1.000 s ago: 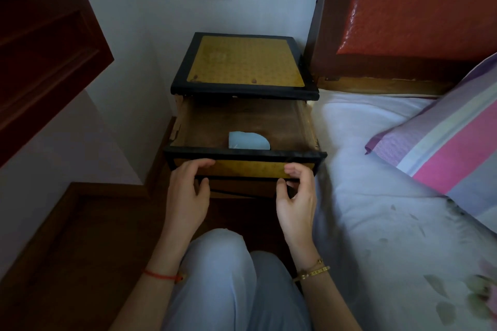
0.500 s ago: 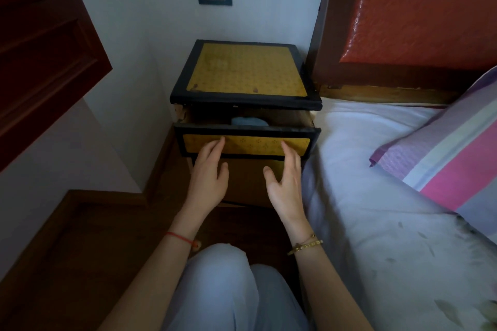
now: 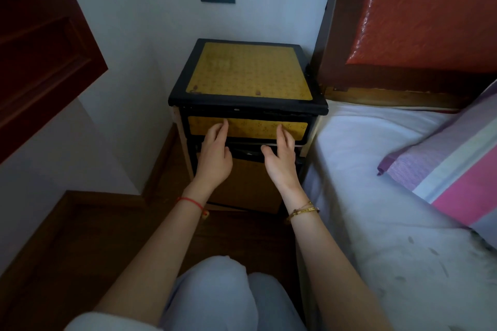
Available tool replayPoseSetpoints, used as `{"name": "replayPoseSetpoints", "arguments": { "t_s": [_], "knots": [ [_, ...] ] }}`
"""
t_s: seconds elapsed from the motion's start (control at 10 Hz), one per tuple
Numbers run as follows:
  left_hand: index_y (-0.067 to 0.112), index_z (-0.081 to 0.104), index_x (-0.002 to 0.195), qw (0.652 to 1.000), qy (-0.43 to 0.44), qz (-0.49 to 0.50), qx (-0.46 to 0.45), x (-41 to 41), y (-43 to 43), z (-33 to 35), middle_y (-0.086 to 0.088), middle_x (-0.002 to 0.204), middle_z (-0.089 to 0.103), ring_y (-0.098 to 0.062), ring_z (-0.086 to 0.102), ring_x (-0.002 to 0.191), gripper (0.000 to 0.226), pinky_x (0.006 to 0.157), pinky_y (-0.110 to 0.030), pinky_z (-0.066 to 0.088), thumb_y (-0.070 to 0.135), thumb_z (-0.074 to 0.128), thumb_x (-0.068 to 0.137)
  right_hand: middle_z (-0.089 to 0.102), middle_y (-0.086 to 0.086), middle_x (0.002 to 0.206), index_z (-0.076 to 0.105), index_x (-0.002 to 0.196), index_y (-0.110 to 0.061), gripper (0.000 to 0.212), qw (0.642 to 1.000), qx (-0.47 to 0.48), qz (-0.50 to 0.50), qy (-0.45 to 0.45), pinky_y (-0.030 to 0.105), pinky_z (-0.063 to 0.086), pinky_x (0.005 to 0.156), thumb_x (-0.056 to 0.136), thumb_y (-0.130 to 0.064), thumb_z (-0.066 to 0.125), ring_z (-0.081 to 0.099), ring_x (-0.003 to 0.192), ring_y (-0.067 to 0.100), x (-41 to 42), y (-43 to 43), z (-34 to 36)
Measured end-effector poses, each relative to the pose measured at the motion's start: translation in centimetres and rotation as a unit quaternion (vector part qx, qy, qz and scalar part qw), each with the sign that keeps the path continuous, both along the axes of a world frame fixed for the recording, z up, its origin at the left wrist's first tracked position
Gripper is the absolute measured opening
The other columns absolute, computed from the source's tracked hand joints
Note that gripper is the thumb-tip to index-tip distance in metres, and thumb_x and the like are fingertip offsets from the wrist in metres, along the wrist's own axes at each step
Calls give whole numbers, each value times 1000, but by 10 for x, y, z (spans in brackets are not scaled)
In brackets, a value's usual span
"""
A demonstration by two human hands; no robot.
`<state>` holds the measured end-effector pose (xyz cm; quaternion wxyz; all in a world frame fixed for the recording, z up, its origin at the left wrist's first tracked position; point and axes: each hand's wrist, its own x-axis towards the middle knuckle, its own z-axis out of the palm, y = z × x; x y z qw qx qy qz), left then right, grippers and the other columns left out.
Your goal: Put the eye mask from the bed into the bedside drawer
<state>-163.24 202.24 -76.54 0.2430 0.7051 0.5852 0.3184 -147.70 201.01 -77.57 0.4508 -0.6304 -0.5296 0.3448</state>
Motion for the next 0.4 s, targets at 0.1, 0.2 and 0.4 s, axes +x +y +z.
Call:
{"name": "replayPoseSetpoints", "arguments": {
  "t_s": [0.1,0.2,0.4],
  "knots": [
    [10,18,160,1000,8,-7,11,3,6,-3,-11,161,25,-24,26,151,66,125,-47,22,-3,41,100,13,-6,160,16,156,-23,66,1000,-5,-2,8,41,19,121,98,-26,47,14,148,22,-1,6,1],
    [11,16,160,1000,5,-9,6,4,3,-5,-9,163,23,-24,25,151,66,125,-48,22,-1,41,101,12,-5,163,15,156,-23,65,1000,-2,-5,5,43,17,122,99,-27,46,12,150,22,-1,3,1],
    [14,33,155,993,-114,16,41,-1,-4,-8,-5,161,35,-11,32,146,54,118,-25,24,13,46,103,33,-3,158,32,151,-25,51,995,45,-65,52,32,25,118,102,-30,42,29,145,12,-4,-8,2]
  ]
}}
